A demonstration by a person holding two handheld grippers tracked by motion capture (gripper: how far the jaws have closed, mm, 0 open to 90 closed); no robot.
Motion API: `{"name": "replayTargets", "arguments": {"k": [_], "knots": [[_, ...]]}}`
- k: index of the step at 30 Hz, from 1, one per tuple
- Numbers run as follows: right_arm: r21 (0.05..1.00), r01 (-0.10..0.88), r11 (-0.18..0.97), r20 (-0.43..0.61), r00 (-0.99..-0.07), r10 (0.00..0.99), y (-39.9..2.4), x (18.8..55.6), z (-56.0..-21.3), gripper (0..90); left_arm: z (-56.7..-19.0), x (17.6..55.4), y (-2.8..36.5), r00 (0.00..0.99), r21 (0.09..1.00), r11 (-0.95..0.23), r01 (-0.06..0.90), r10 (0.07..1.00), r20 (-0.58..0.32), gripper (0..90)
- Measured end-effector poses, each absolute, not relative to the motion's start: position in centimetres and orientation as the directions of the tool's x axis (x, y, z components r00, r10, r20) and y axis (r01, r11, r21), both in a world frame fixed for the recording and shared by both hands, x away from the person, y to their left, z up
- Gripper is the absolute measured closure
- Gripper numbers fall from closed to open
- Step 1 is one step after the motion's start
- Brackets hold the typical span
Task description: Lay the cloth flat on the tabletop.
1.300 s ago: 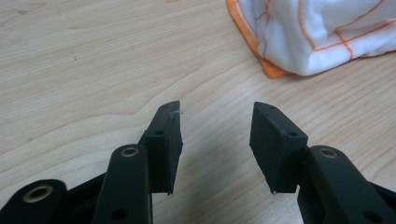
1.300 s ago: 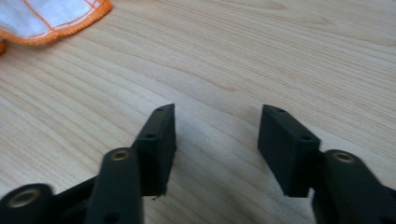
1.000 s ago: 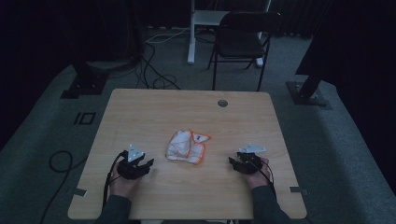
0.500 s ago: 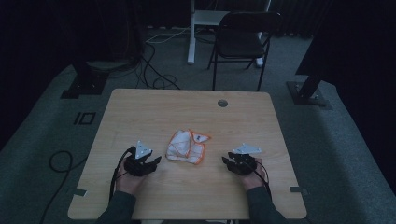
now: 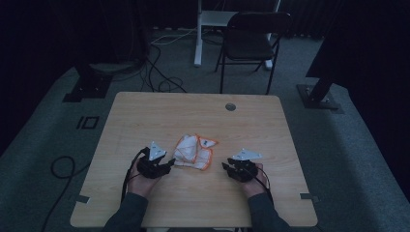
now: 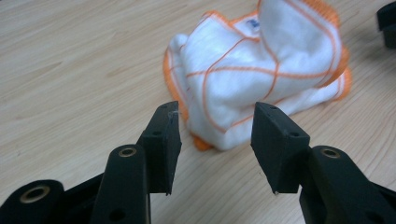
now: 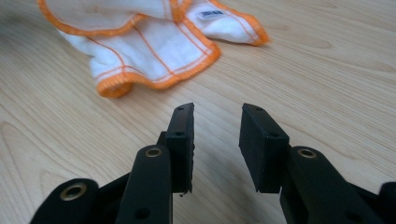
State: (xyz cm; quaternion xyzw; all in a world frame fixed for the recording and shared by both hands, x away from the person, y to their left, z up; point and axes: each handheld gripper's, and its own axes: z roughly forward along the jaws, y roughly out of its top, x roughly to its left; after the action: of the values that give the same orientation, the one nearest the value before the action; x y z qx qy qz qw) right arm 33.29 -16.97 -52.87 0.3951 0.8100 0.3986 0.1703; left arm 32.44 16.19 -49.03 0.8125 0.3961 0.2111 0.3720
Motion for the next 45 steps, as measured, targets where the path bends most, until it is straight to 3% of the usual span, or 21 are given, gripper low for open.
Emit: {"name": "replayTargets", "arguments": {"k": [29, 41, 44, 45], "knots": [[0.789, 0.452, 0.417, 0.032, -0.707, 0.707, -11.7, 33.7, -52.9, 59.6, -47.1, 34.8, 10.3, 0.673, 0.781, -0.447, 0.437, 0.739, 0.046, 50.3], [0.792, 0.451, 0.412, 0.046, -0.716, 0.696, -11.3, 34.1, -53.1, 57.6, -47.8, 36.9, 8.0, 0.654, 0.748, -0.47, 0.468, 0.753, 0.064, 46.7], [0.788, 0.453, 0.417, 0.048, -0.72, 0.692, -11.1, 34.2, -53.2, 58.3, -48.1, 37.3, 8.0, 0.636, 0.733, -0.472, 0.49, 0.769, 0.07, 57.9], [0.779, 0.458, 0.428, 0.047, -0.724, 0.688, -10.9, 34.3, -53.4, 62.4, -48.2, 37.4, 8.2, 0.622, 0.719, -0.484, 0.499, 0.777, 0.091, 63.7]]}}
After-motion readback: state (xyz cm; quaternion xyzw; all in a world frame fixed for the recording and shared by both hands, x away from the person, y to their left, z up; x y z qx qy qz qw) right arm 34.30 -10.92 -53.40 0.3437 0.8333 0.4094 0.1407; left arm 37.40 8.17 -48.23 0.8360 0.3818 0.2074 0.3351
